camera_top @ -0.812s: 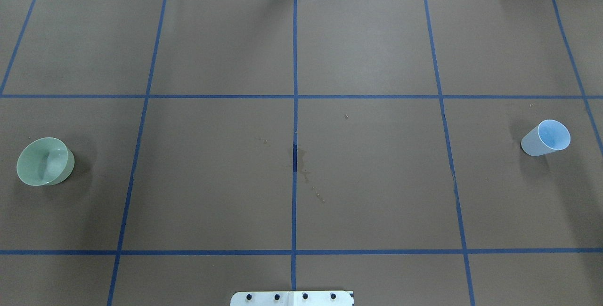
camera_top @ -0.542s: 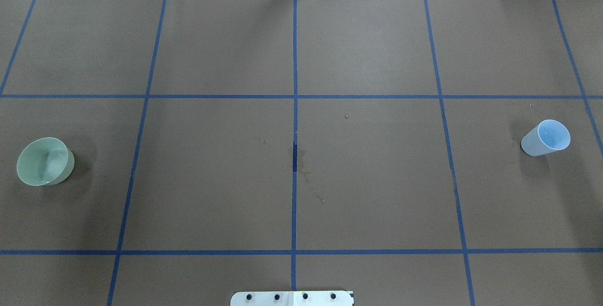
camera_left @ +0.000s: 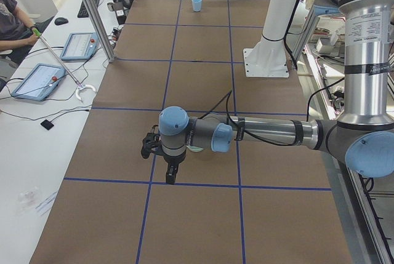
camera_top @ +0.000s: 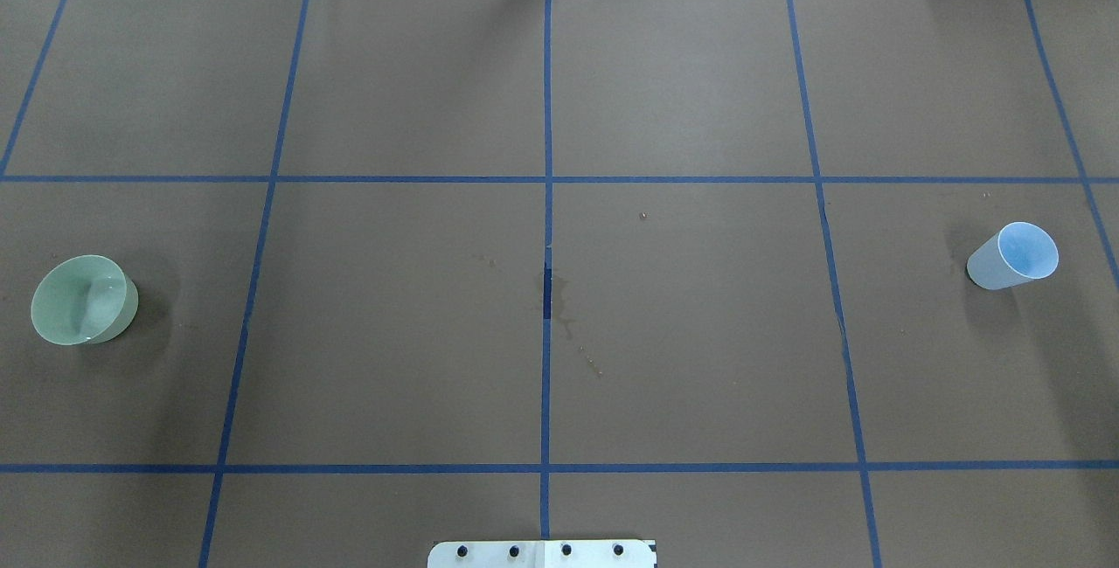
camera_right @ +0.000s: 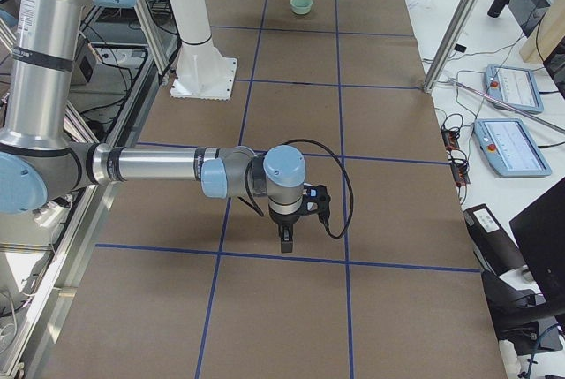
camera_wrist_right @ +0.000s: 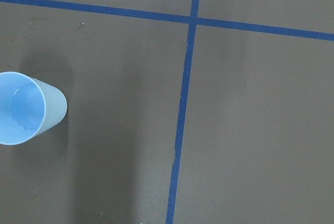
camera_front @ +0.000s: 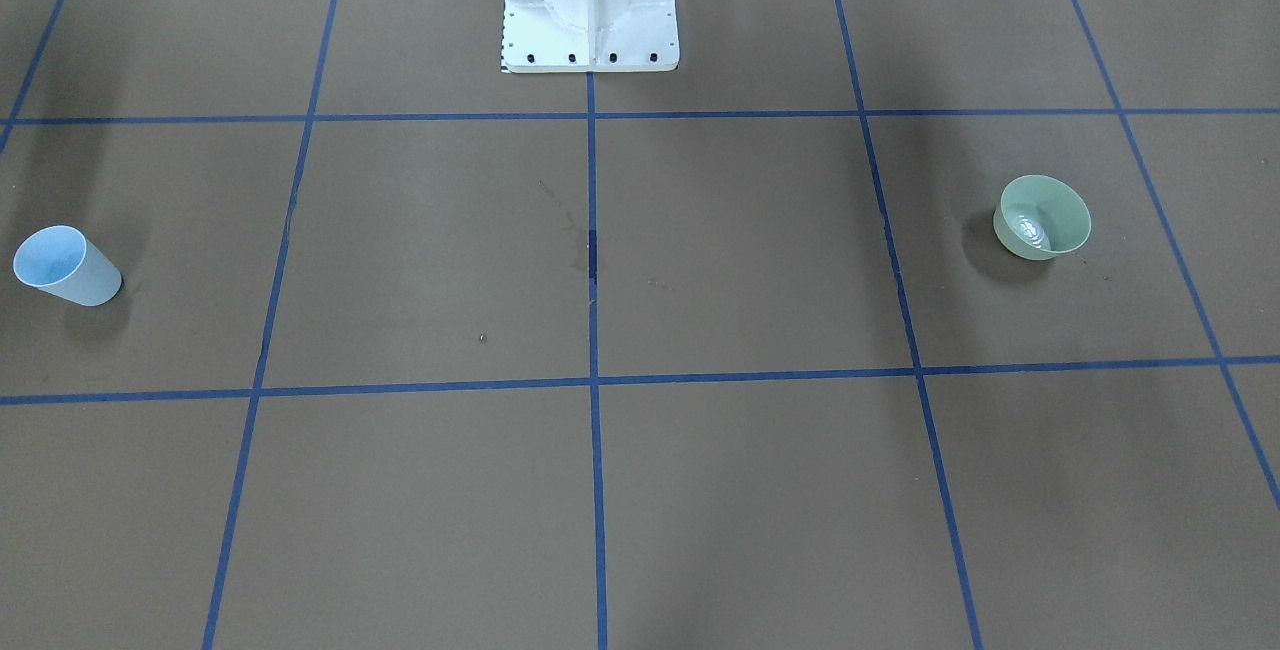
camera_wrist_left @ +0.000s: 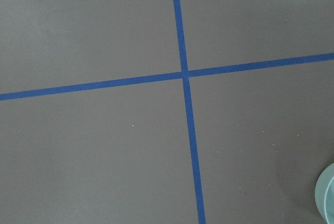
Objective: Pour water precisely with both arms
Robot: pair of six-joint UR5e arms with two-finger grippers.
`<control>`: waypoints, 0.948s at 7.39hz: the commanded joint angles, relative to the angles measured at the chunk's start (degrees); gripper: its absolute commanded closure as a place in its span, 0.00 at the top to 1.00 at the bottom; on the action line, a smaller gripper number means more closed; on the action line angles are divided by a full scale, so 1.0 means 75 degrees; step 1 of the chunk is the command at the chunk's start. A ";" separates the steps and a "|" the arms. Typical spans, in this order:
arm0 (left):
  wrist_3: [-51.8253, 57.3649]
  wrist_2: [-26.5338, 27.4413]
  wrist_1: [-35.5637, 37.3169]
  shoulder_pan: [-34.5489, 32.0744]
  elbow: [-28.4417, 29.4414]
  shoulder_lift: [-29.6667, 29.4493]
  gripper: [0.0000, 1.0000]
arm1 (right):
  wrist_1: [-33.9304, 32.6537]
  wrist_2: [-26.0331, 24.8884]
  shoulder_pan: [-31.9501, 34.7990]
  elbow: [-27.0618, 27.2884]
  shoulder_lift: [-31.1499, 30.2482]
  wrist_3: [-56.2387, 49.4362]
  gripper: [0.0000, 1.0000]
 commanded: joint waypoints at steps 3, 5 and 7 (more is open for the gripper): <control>-0.0010 -0.0116 -0.0022 0.0105 -0.0036 0.0009 1.00 | -0.0037 0.0326 -0.0058 0.0045 -0.0014 -0.0038 1.00; -0.0277 -0.0116 -0.0197 0.0686 -0.0037 -0.0014 1.00 | -0.0002 0.0374 -0.0105 0.0022 -0.0119 0.0043 1.00; -0.2575 -0.0023 -0.2062 0.2044 -0.0002 0.0021 1.00 | -0.0002 0.0746 -0.0105 -0.0002 -0.0155 0.0044 1.00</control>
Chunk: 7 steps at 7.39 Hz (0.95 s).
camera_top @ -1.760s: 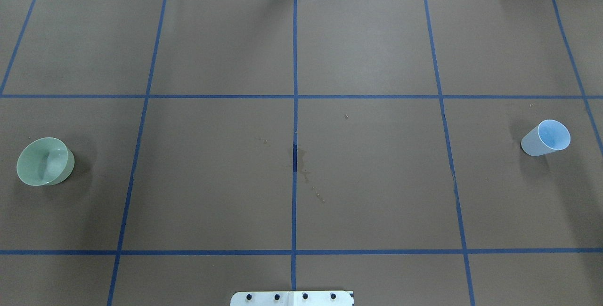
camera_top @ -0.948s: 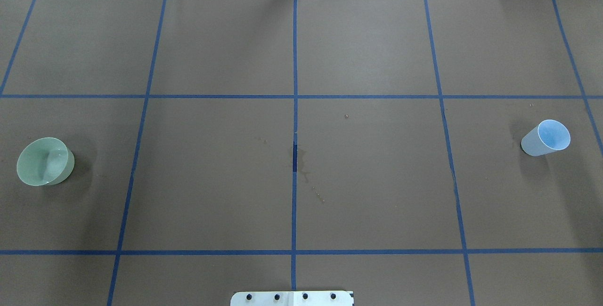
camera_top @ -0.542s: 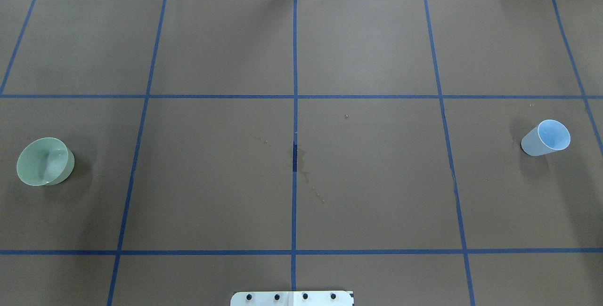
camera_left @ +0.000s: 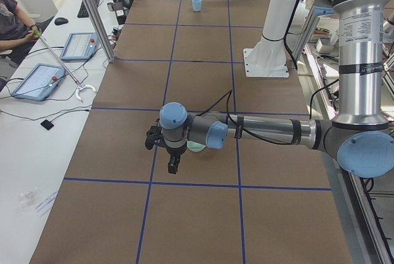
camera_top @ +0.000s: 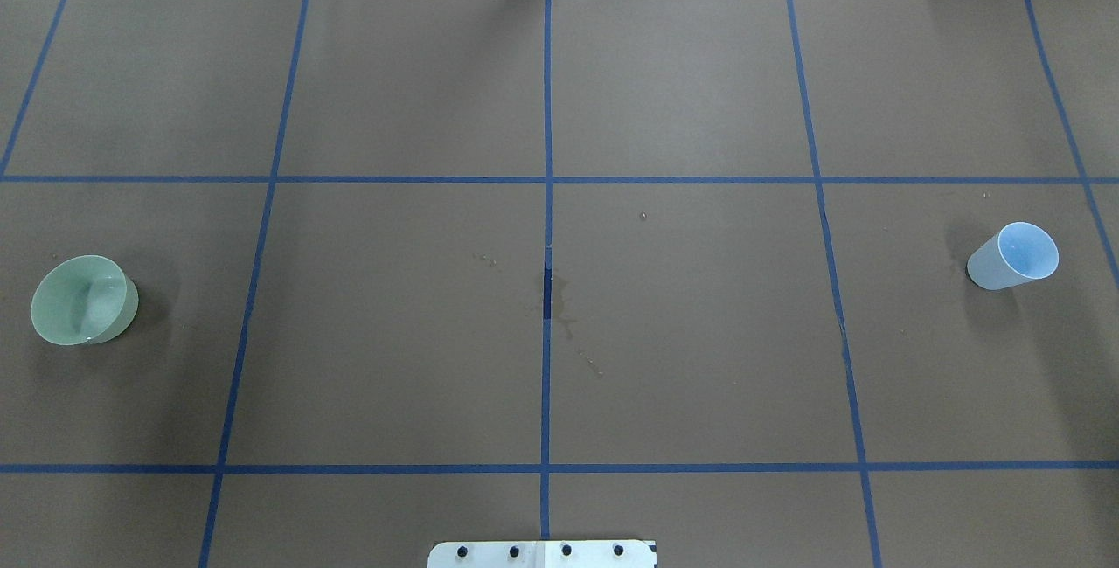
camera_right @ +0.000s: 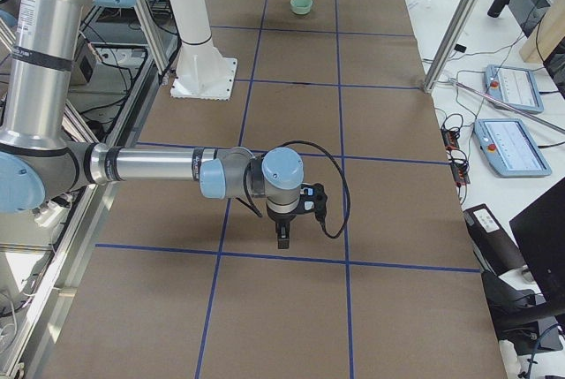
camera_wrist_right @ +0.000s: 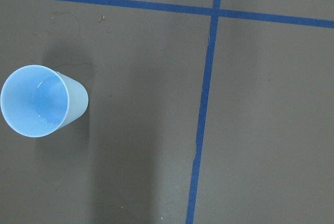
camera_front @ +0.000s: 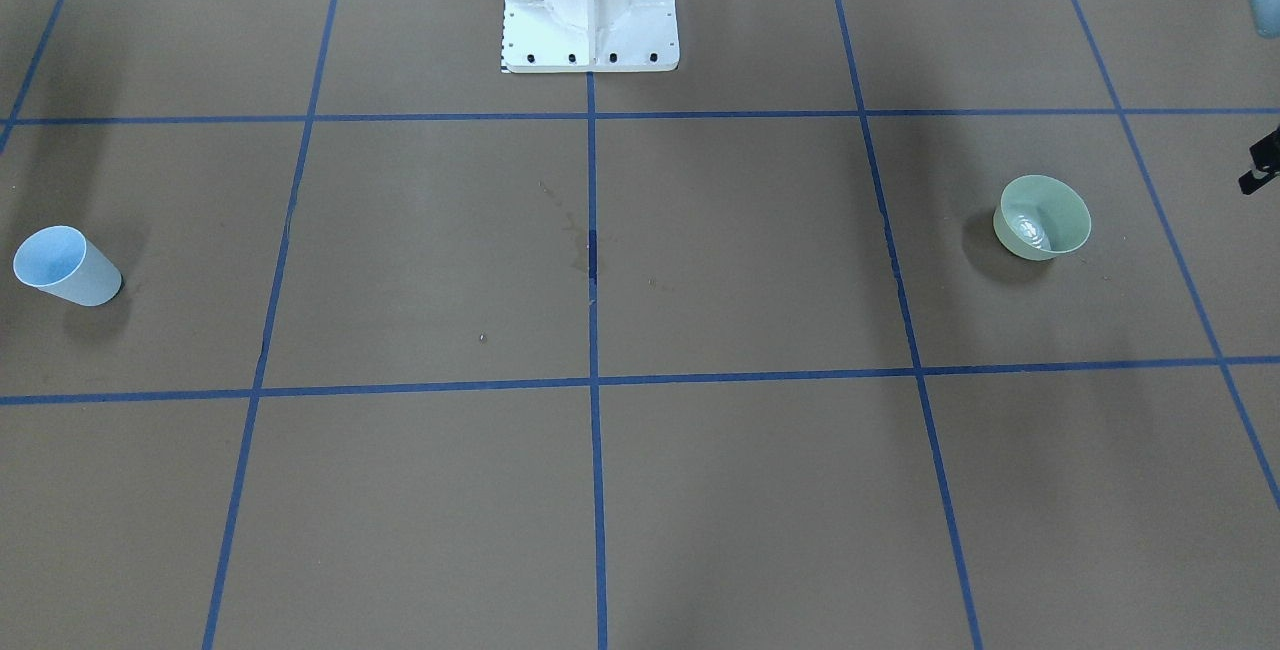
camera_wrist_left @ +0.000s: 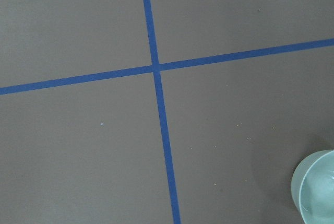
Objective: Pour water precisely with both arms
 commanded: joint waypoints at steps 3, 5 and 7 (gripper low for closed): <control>-0.2146 0.0065 -0.1830 0.1841 0.0001 0.0365 1.00 | 0.0498 0.0686 -0.0005 -0.0365 -0.0059 -0.0041 1.00; -0.2615 0.0461 -0.1853 0.2860 0.0036 0.0330 1.00 | 0.0510 0.0686 -0.0005 -0.0391 -0.0048 -0.0065 1.00; -0.2513 0.0581 -0.1889 0.2959 0.0118 0.0376 0.95 | 0.0510 0.0686 -0.0005 -0.0391 -0.0036 -0.0065 1.00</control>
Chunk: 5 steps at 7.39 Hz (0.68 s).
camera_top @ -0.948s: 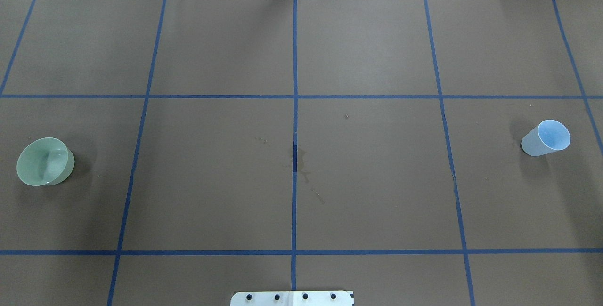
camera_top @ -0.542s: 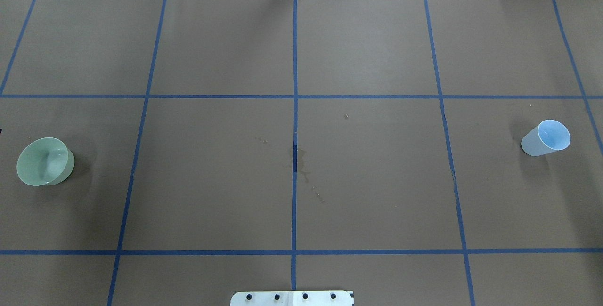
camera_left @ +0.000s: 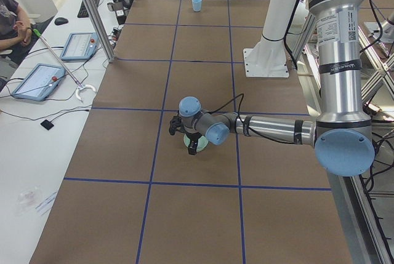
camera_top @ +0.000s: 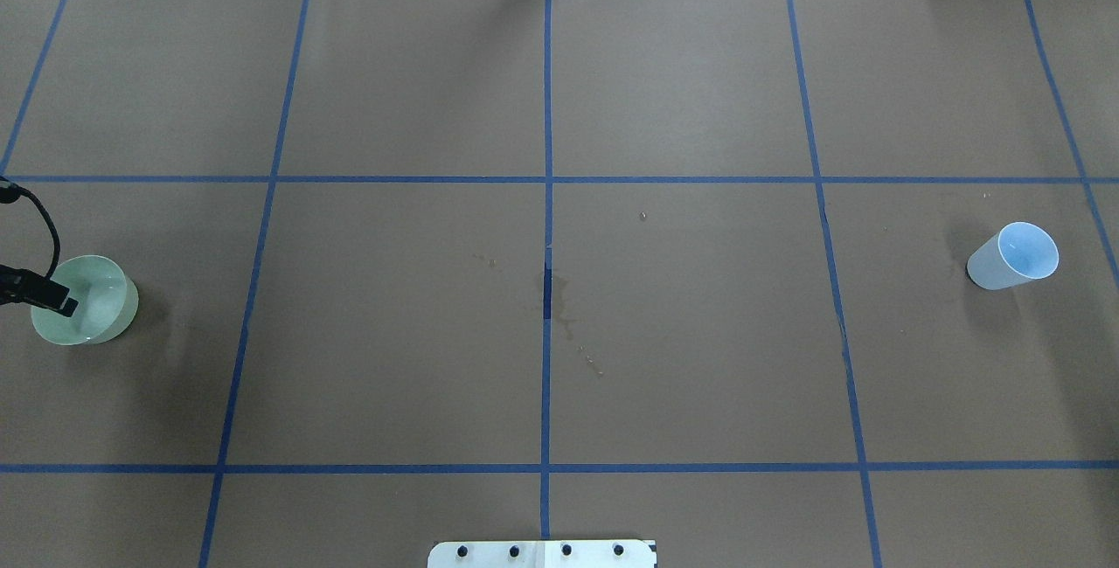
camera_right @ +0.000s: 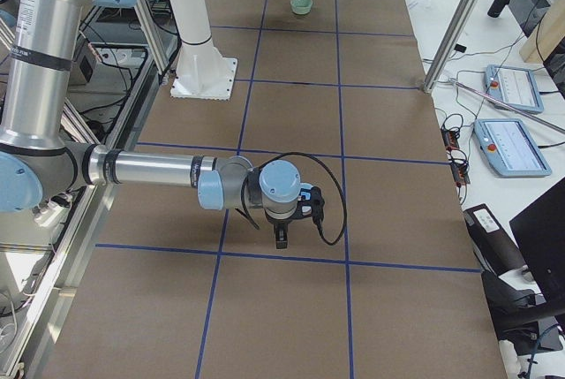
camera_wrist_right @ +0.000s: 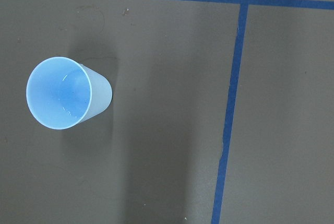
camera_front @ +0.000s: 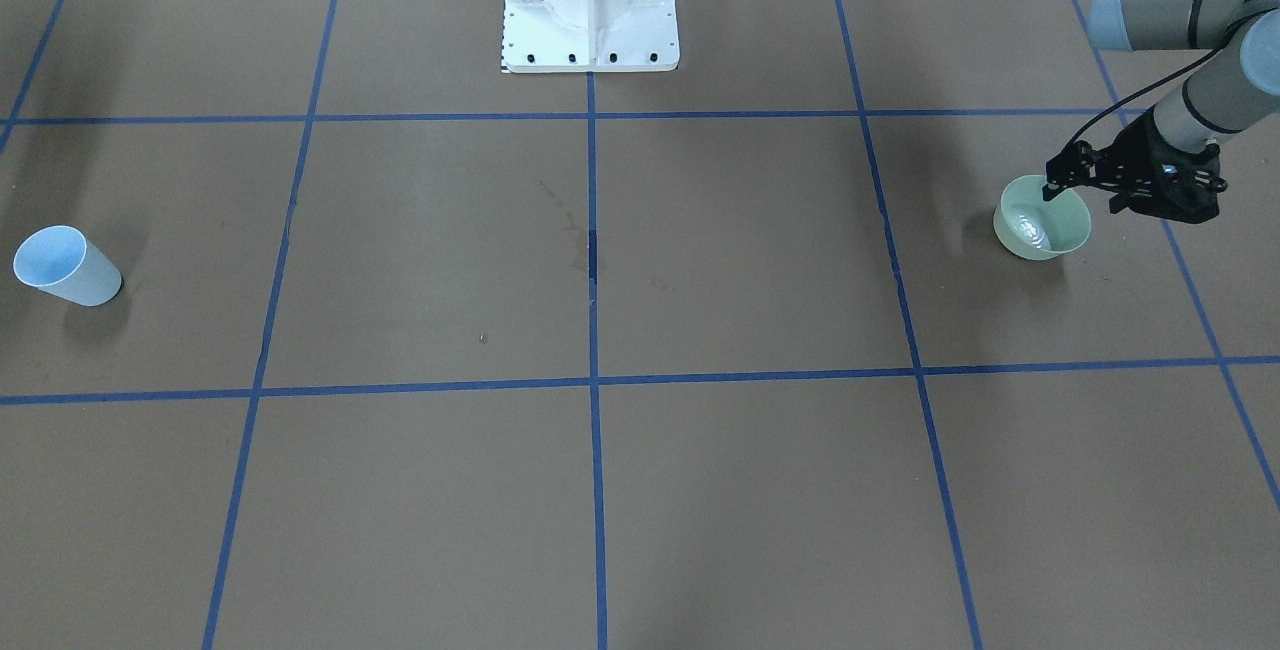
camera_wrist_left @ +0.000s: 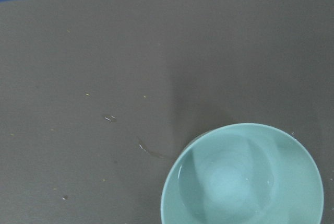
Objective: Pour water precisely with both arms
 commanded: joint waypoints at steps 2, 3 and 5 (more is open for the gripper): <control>0.0018 0.0075 -0.0034 0.0133 0.0323 0.0005 0.93 | -0.0009 0.0001 0.0000 -0.0016 -0.0005 0.0080 1.00; 0.0018 0.0040 -0.0046 0.0133 0.0558 -0.0123 0.86 | -0.0009 0.0012 0.0000 -0.0016 -0.0017 0.0081 1.00; -0.0006 -0.0101 -0.0034 0.0122 0.0548 -0.0160 0.15 | -0.0009 0.0024 0.0000 -0.0016 -0.0017 0.0093 1.00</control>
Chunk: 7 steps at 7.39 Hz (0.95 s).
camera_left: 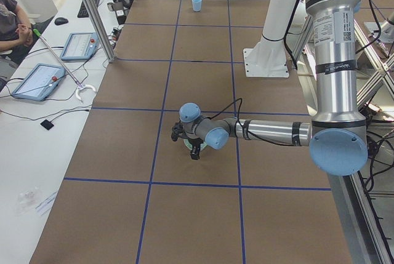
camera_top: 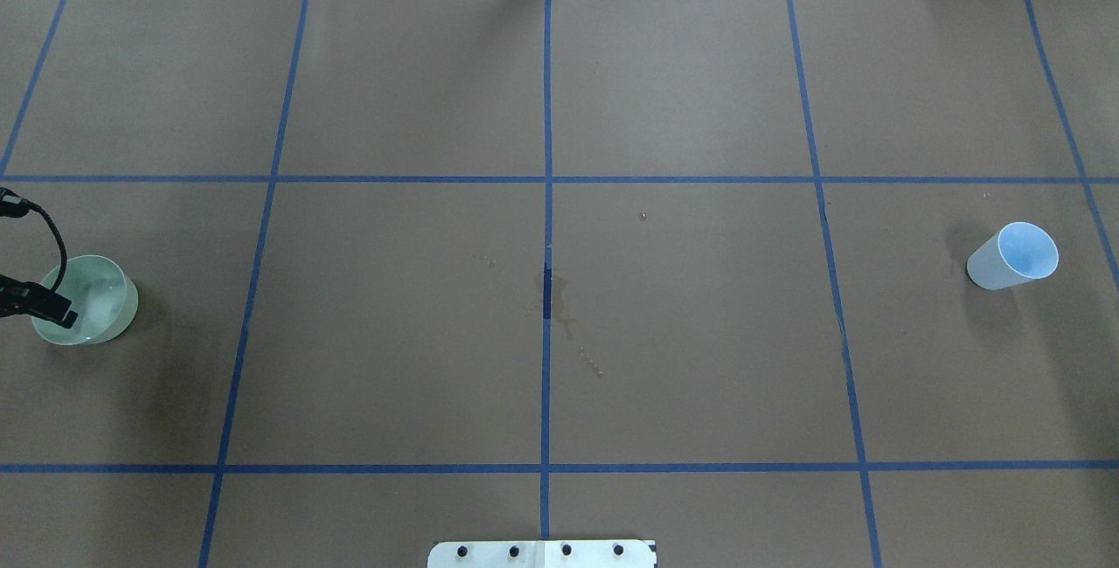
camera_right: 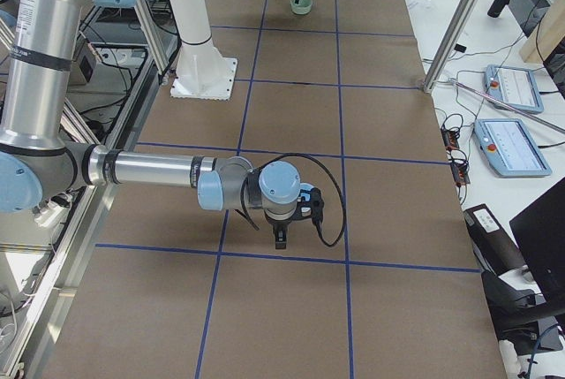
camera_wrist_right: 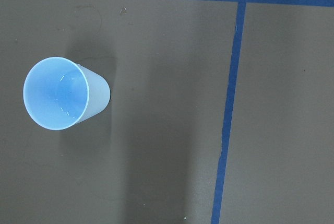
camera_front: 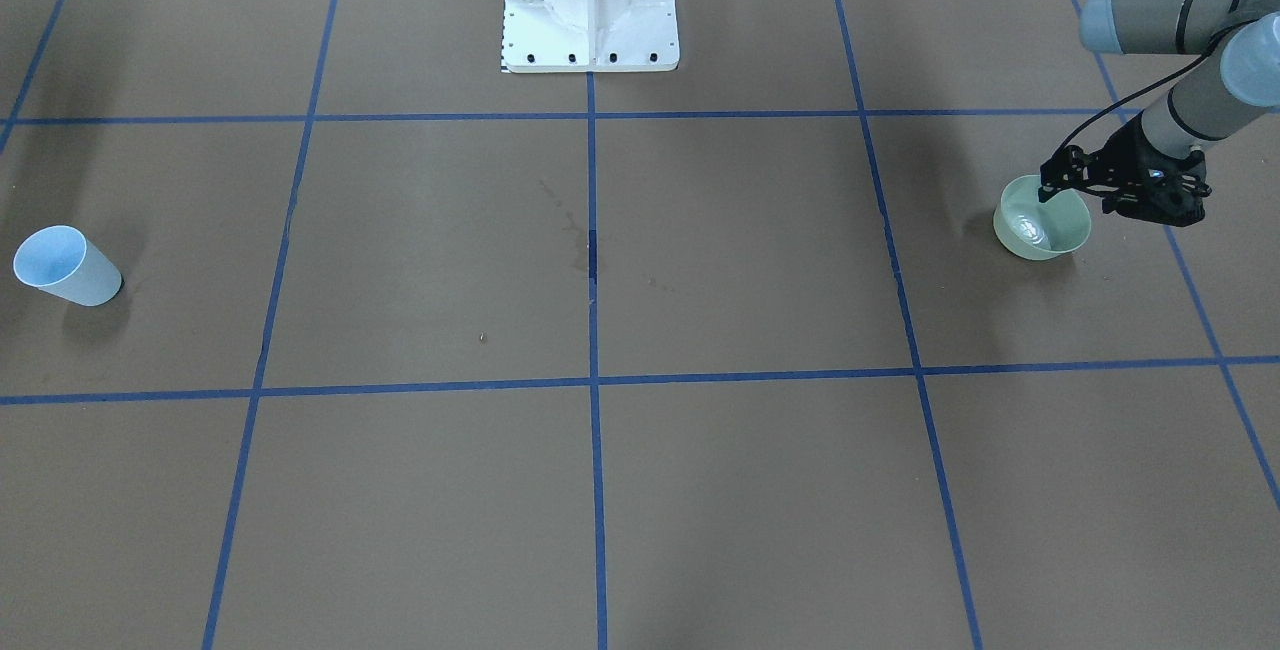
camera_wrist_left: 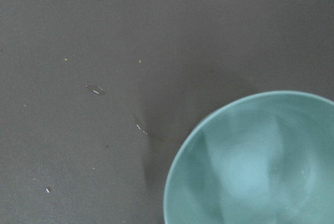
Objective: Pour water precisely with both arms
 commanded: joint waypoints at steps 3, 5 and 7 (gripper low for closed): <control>-0.0114 -0.0585 0.0025 -0.0039 -0.0179 -0.0099 0.00 | 0.0000 0.0010 0.0000 -0.0001 -0.0014 0.0019 1.00; -0.0405 -0.0586 0.0142 -0.0074 -0.0354 -0.0378 0.00 | 0.0000 -0.0001 0.0000 -0.0001 -0.0014 0.0019 1.00; -0.1481 -0.0726 0.0154 -0.0075 -0.0519 -0.1185 0.00 | 0.0000 -0.0013 0.0000 -0.0012 0.0009 0.0019 1.00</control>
